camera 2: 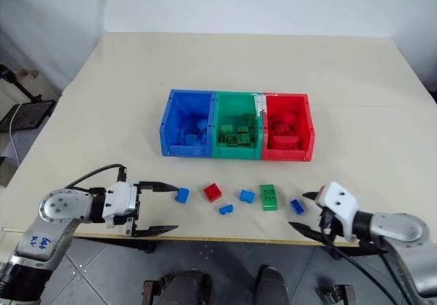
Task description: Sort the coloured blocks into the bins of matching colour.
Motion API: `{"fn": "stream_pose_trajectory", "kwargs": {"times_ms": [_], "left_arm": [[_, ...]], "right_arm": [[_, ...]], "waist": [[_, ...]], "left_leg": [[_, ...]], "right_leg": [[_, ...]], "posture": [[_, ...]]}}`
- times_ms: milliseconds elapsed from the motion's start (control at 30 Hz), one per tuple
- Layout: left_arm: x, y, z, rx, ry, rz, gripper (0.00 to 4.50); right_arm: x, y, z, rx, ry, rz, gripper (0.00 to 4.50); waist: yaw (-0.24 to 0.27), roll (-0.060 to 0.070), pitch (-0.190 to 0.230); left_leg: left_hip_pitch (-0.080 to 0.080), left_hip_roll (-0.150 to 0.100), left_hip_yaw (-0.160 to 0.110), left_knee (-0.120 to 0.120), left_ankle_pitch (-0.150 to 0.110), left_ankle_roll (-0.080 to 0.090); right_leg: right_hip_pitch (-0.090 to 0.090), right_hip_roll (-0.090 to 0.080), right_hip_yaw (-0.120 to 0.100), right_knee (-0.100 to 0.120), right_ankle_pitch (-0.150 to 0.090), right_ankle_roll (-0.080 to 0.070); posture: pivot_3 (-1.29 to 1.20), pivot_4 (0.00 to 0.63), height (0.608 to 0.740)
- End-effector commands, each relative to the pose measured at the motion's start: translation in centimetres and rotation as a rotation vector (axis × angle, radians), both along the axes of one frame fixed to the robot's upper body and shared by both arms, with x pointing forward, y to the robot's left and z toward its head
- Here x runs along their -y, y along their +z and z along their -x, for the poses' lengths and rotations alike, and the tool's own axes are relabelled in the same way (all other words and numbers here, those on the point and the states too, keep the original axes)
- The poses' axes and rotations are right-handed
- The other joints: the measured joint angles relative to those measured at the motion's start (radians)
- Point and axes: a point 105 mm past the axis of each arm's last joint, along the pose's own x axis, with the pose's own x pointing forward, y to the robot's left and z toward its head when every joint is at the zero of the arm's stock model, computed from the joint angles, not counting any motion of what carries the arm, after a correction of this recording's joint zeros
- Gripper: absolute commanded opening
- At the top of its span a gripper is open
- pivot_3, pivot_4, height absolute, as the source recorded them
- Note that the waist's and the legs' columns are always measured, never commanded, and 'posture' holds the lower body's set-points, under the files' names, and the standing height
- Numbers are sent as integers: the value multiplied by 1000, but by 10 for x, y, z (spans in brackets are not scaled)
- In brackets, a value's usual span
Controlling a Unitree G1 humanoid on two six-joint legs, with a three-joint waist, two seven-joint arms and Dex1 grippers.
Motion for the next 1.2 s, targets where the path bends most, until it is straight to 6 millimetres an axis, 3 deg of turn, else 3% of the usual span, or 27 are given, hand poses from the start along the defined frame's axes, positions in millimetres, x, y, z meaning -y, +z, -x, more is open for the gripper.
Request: {"fn": "stream_pose_trajectory", "kwargs": {"times_ms": [33,367,533,733,900,1000,1200], "left_arm": [[2,8,1,46,-6,11,4500],[2,12,-3,74,26,30,4500],[-2,17,-10,97,112,88,4500],[-31,25,-14,126,390,199,4500],[-63,26,-6,113,592,251,4500],[-68,34,-5,121,638,326,4500],[-66,36,-6,122,638,342,4500]], "right_arm": [[-3,-8,-4,7,-19,16,3856],[3,-5,-12,59,-34,49,538],[-5,21,-28,130,35,16,464],[-85,98,-53,214,289,-190,464],[-159,152,-107,329,295,-246,464],[-196,164,-124,347,327,-251,464],[-243,161,-140,328,363,-266,464]], "waist": [[-2,-2,-1],[-1,-5,-3],[-2,-6,-3],[-30,-5,-3],[-49,-5,-3],[-45,-5,-3],[-58,-6,-4]], "left_leg": [[0,0,0,0,0,0],[1,1,0,0,0,0],[1,1,0,0,0,0],[1,3,0,0,-1,-1],[1,5,-1,-1,-2,-3],[0,4,-5,-1,-2,-4],[-2,1,-11,-1,-2,-4]], "right_leg": [[0,0,0,0,0,0],[1,1,0,1,0,0],[1,1,0,1,0,0],[-1,2,0,2,0,0],[-2,4,-1,3,0,-1],[-3,3,-3,4,0,-1],[-2,2,-5,5,0,-2]], "posture": [[0,150,740],[0,150,740],[0,150,740],[0,150,740],[0,150,740],[0,150,740],[0,150,740]]}}
